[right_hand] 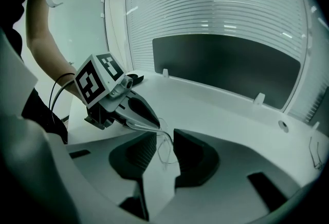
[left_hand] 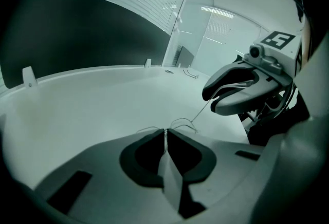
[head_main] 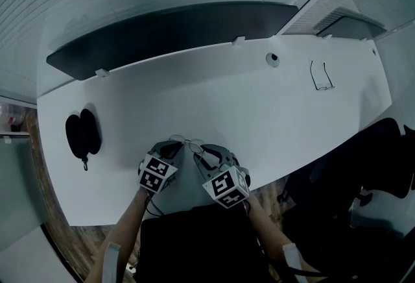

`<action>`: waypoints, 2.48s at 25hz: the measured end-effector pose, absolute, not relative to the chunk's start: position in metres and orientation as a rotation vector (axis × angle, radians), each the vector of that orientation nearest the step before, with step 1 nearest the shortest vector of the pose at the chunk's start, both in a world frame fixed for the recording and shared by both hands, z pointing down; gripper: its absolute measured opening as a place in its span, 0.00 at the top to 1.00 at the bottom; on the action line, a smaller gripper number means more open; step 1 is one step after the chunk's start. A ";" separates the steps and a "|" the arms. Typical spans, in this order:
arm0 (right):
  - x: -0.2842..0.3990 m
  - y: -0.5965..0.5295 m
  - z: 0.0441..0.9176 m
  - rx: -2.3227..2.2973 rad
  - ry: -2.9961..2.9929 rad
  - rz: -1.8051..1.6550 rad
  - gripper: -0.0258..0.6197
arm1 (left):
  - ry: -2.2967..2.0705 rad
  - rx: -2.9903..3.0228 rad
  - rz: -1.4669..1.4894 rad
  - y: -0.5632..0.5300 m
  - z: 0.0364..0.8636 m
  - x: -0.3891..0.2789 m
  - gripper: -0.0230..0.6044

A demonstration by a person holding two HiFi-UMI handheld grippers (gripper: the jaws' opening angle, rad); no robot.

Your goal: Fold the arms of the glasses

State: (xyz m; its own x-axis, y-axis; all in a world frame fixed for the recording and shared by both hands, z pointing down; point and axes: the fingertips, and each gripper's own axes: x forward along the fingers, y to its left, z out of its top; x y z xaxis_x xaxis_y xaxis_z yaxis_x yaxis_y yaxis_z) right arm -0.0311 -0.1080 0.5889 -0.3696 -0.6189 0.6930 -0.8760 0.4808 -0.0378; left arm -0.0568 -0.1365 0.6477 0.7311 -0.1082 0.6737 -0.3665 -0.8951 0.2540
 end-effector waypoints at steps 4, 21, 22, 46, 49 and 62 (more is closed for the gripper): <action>-0.035 -0.115 0.588 1.231 -2.130 0.537 0.78 | -0.343 2.565 0.986 -0.135 0.649 -0.057 0.92; -0.025 -0.124 0.590 1.206 -2.119 0.507 0.78 | -0.313 2.681 1.069 -0.154 0.638 -0.068 0.92; -0.025 -0.124 0.591 1.203 -2.120 0.508 0.78 | -0.272 2.719 1.153 -0.152 0.643 -0.068 0.92; -0.025 -0.129 0.598 1.186 -2.062 0.445 0.93 | -0.228 2.741 1.307 -0.153 0.656 -0.063 0.94; -0.031 -0.130 0.603 1.155 -2.051 0.420 0.92 | -0.232 2.736 1.294 -0.153 0.656 -0.063 0.94; -0.039 -0.136 0.614 1.077 -2.031 0.381 0.92 | -0.220 2.724 1.272 -0.151 0.657 -0.063 0.94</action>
State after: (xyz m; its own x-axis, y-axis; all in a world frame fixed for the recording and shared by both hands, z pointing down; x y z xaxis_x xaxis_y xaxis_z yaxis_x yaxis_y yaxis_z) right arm -0.0389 -0.1361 0.6142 -0.3280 -0.5617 0.7595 -0.7990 0.5939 0.0941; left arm -0.0635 -0.1512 0.6571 0.6347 -0.0777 0.7688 -0.1846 -0.9814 0.0532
